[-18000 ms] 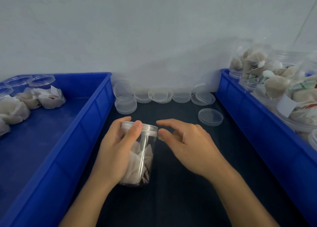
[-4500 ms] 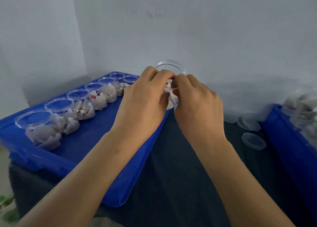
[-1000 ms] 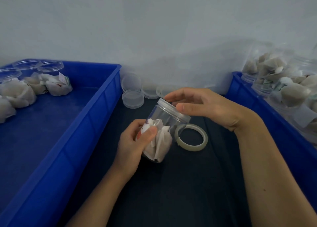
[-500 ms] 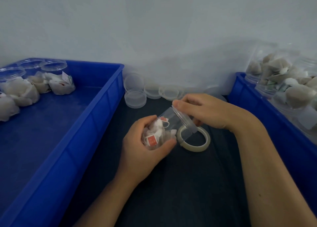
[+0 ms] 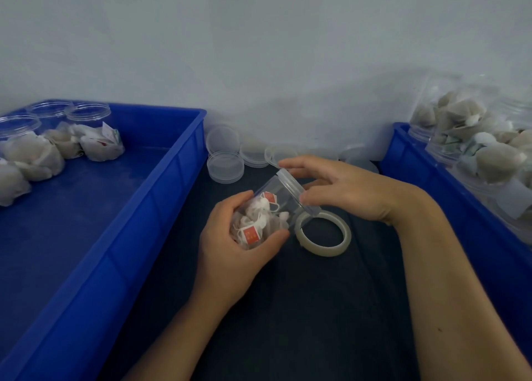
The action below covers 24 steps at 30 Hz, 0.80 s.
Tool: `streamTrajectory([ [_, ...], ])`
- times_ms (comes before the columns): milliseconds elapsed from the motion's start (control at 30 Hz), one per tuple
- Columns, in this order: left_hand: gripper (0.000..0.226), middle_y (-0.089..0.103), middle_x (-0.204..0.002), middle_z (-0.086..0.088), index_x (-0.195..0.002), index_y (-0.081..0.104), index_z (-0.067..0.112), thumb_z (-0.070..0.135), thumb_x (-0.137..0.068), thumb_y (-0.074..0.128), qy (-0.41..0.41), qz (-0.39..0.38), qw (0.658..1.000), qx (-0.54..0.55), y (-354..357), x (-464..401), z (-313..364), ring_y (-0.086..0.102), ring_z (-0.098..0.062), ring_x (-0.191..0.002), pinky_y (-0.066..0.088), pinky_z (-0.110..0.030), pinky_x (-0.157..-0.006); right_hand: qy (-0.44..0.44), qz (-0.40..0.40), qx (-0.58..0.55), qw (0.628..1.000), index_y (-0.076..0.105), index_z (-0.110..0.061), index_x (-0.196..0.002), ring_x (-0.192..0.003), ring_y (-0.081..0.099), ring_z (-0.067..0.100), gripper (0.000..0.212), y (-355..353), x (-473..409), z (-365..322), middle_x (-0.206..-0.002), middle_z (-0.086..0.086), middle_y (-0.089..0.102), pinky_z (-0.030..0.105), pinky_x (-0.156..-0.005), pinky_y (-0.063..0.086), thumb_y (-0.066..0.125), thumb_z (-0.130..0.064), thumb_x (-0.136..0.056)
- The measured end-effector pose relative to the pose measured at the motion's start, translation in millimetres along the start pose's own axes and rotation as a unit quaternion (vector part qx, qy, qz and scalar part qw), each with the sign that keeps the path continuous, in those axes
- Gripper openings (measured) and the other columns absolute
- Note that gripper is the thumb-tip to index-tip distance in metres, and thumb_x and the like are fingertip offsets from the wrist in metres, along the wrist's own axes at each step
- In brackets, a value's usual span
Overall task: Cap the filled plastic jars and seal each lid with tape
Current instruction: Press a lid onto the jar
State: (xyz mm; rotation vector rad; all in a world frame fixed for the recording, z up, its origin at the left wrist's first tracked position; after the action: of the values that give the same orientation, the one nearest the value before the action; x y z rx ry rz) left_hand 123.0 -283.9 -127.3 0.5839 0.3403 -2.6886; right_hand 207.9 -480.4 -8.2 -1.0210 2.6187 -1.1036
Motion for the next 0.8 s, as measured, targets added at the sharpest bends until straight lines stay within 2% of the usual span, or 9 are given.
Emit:
streamTrajectory([
  [67, 0.076, 0.066, -0.125, 0.014, -0.137, 0.061, 0.034, 0.038, -0.070, 0.098, 0.009, 0.000, 1.000, -0.014, 0.2, 0.0, -2.3, 0.070, -0.005, -0.110, 0.057, -0.016, -0.083, 0.009, 0.014, 0.001, 1.000, 0.050, -0.050, -0.147, -0.116, 0.067, 0.004, 0.052, 1.3, -3.5, 2.1, -0.138, -0.018, 0.060, 0.041, -0.103, 0.057, 0.067, -0.038, -0.099],
  [133, 0.079, 0.064, -0.126, 0.015, -0.137, 0.061, 0.033, 0.037, -0.068, 0.099, 0.023, -0.003, 0.999, -0.022, 0.6, 0.0, -2.9, 0.069, -0.006, -0.113, 0.057, -0.016, -0.086, 0.037, 0.042, 0.003, 0.998, 0.058, -0.047, -0.137, -0.099, 0.075, 0.008, 0.047, 2.6, -5.6, 5.4, -0.124, -0.012, 0.068, 0.040, -0.090, 0.064, 0.061, -0.066, -0.095],
  [200, 0.081, 0.062, -0.127, 0.016, -0.137, 0.061, 0.032, 0.038, -0.065, 0.099, 0.047, -0.014, 0.998, -0.041, 1.7, 0.2, -2.3, 0.066, -0.005, -0.116, 0.054, -0.013, -0.089, 0.098, 0.059, 0.033, 0.993, 0.060, -0.043, -0.131, -0.079, 0.079, 0.013, 0.073, 4.5, -6.8, 8.4, -0.111, -0.003, 0.073, 0.039, -0.077, 0.065, 0.040, -0.095, -0.083],
  [267, 0.081, 0.061, -0.127, 0.016, -0.137, 0.061, 0.032, 0.042, -0.065, 0.097, 0.058, -0.023, 0.997, -0.054, 2.8, 0.7, -1.5, 0.065, -0.004, -0.117, 0.051, -0.011, -0.090, 0.158, 0.059, 0.062, 0.984, 0.052, -0.044, -0.143, -0.069, 0.078, 0.015, 0.100, 6.3, -8.1, 10.2, -0.099, 0.003, 0.075, 0.037, -0.072, 0.062, 0.018, -0.104, -0.070],
  [367, 0.080, 0.062, -0.126, 0.015, -0.137, 0.061, 0.033, 0.044, -0.065, 0.096, 0.044, -0.010, 0.998, -0.039, 2.0, 0.0, -2.6, 0.067, -0.004, -0.114, 0.055, -0.015, -0.088, 0.151, 0.067, 0.054, 0.985, 0.047, -0.045, -0.151, -0.082, 0.078, 0.017, 0.110, 4.8, -7.6, 7.2, -0.104, -0.002, 0.074, 0.039, -0.077, 0.064, 0.012, -0.102, -0.064],
  [467, 0.078, 0.065, -0.125, 0.017, -0.137, 0.061, 0.034, 0.048, -0.069, 0.095, 0.016, 0.007, 1.000, -0.011, 0.9, -0.9, -4.2, 0.069, -0.003, -0.111, 0.058, -0.017, -0.084, 0.065, 0.076, 0.001, 0.995, 0.050, -0.051, -0.146, -0.117, 0.062, 0.008, 0.084, -0.6, -2.2, 4.6, -0.141, -0.017, 0.056, 0.040, -0.082, 0.064, 0.042, -0.095, -0.074],
  [533, 0.074, 0.068, -0.120, 0.021, -0.134, 0.062, 0.034, 0.055, -0.069, 0.091, -0.002, 0.017, 1.000, 0.018, -0.2, -1.8, -2.9, 0.070, -0.001, -0.106, 0.057, -0.014, -0.080, 0.010, 0.060, -0.037, 0.997, 0.047, -0.058, -0.146, -0.125, 0.059, 0.004, 0.072, -0.6, 0.9, 2.2, -0.152, -0.024, 0.046, 0.040, -0.091, 0.063, 0.062, -0.084, -0.082],
  [633, 0.060, 0.072, -0.116, 0.020, -0.127, 0.065, 0.032, 0.056, -0.074, 0.082, -0.022, 0.019, 0.997, 0.066, -0.7, -3.1, 0.1, 0.073, -0.003, -0.101, 0.057, -0.013, -0.075, -0.044, 0.039, -0.059, 0.997, 0.046, -0.054, -0.150, -0.123, 0.063, -0.002, 0.068, 4.2, -0.9, -2.3, -0.150, -0.026, 0.049, 0.038, -0.101, 0.058, 0.067, -0.062, -0.086],
  [800, 0.056, 0.073, -0.116, 0.015, -0.128, 0.065, 0.032, 0.055, -0.078, 0.079, -0.027, 0.000, 0.997, 0.070, 0.5, -3.3, 0.3, 0.074, -0.007, -0.103, 0.058, -0.016, -0.078, -0.066, 0.066, -0.028, 0.995, 0.058, -0.043, -0.145, -0.116, 0.069, 0.016, 0.057, 4.8, -3.4, -3.3, -0.132, -0.014, 0.064, 0.047, -0.108, 0.053, 0.078, -0.049, -0.091],
])
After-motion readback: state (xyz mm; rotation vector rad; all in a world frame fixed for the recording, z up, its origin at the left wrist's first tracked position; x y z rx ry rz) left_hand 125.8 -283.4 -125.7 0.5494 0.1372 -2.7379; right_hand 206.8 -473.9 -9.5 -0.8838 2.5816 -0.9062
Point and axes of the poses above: each hand's wrist, its own x-axis away from the middle knuckle, its own y-axis out of the palm, z = x × y, the point moved 1 cm from there along -x, towards the middle knuckle
